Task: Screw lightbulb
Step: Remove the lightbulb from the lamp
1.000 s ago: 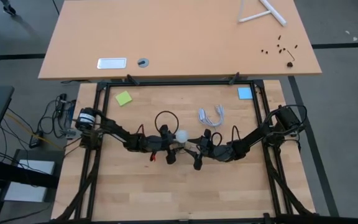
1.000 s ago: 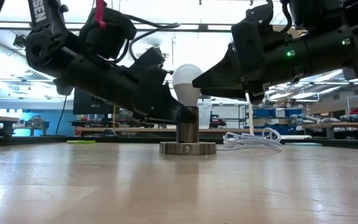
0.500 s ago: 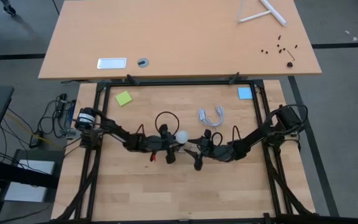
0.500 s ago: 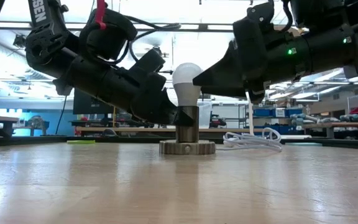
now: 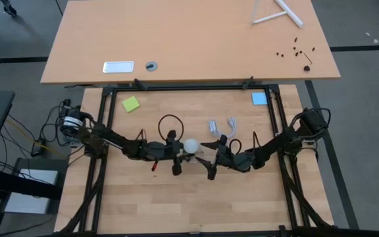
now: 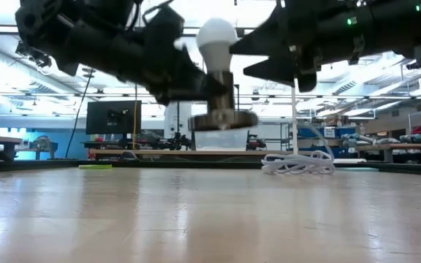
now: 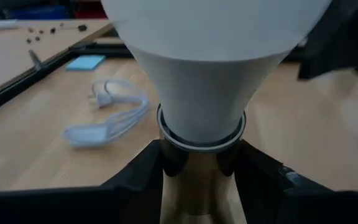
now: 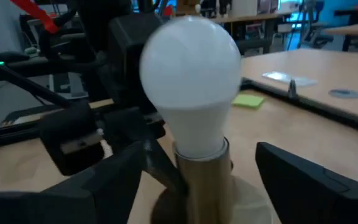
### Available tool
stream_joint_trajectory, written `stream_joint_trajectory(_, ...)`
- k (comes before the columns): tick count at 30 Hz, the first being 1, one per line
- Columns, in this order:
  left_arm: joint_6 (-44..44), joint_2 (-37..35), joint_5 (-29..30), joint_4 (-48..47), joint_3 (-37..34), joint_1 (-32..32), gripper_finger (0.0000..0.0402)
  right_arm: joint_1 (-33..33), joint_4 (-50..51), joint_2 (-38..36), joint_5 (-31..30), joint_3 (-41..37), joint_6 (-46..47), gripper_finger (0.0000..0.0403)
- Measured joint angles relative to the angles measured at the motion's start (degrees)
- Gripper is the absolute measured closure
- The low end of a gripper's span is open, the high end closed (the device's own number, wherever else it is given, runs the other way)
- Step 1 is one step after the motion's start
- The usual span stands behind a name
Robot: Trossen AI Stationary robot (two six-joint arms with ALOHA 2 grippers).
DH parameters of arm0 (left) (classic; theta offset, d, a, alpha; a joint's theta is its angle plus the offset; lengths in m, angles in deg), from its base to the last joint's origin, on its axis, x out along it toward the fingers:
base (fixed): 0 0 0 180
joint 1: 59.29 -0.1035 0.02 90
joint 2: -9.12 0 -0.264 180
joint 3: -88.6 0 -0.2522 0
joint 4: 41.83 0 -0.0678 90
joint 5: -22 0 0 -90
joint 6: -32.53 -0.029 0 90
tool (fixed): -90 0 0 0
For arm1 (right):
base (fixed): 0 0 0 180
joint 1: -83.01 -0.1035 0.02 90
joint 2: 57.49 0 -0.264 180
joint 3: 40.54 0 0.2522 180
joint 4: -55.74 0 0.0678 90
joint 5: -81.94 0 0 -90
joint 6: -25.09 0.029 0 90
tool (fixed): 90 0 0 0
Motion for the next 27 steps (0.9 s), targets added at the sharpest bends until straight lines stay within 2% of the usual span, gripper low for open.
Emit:
stream_joint_trajectory(8, 2.8, -2.0, 0.1, 1.0, 0.0, 0.4, 0.0251, -0.2, 2.6, 0.1, -1.1, 7.4, -9.2, 0.0069)
stream_joint_trajectory(20, 2.7, -2.0, -0.1, 2.3, 0.0, 0.8, 0.0251, 0.5, 5.7, 0.1, -2.8, 10.0, -9.9, 0.0100)
stream_joint_trajectory(27, 2.7, -2.0, -0.5, 3.0, 0.0, 0.9, 0.0251, 0.8, 7.4, 0.2, -1.6, 10.1, -8.0, 0.0101)
